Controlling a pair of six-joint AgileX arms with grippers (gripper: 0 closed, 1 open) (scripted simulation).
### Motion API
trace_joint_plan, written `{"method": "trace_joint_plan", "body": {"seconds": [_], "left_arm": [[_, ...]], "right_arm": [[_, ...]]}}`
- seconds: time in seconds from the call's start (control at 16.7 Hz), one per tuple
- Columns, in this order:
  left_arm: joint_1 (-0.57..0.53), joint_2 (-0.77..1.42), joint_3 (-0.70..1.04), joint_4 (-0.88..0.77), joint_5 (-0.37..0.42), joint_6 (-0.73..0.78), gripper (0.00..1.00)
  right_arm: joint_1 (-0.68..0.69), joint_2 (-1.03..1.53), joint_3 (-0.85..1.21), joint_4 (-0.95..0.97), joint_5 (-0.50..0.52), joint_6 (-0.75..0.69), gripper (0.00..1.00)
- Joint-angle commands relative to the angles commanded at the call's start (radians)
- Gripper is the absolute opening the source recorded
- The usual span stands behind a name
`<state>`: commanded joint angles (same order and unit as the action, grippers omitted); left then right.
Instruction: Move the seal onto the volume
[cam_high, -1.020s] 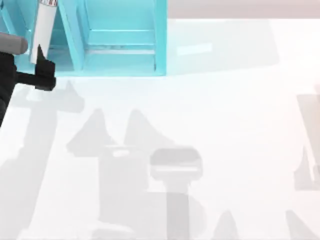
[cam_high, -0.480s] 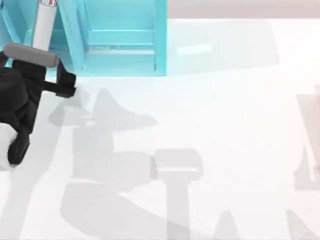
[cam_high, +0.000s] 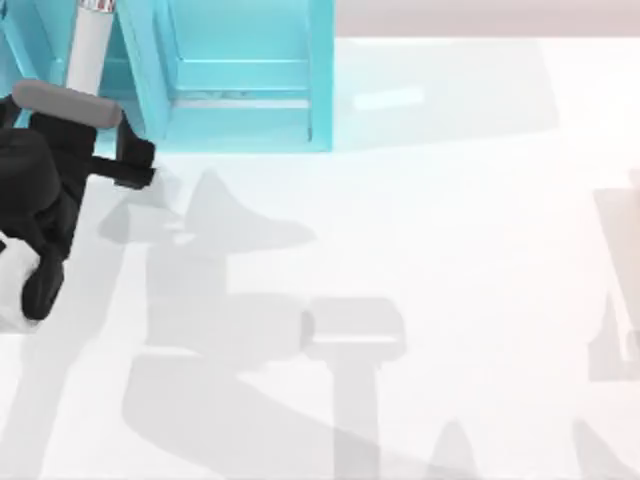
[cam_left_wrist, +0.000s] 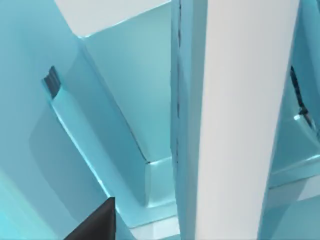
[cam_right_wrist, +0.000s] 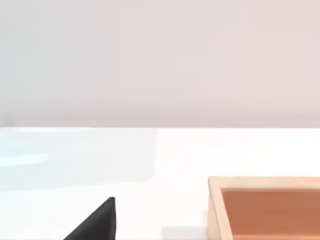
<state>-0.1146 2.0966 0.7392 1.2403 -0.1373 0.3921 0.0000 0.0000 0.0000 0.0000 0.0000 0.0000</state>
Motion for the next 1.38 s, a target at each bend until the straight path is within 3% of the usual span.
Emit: {"method": "trace_joint_plan", "body": {"seconds": [0.54,0.9,1.38], "left_arm": [[0.025,0.212,0.394,-0.176,0.029,0.002,1.00],[0.028,0.229,0.424,-0.192,0.032,0.002,1.00],[0.028,0.229,0.424,-0.192,0.032,0.002,0.40]], "right_arm": [[0.000,0.000,0.000,0.000,0.000,0.000,1.00],[0.000,0.000,0.000,0.000,0.000,0.000,1.00],[0.000,0.000,0.000,0.000,0.000,0.000,1.00]]}}
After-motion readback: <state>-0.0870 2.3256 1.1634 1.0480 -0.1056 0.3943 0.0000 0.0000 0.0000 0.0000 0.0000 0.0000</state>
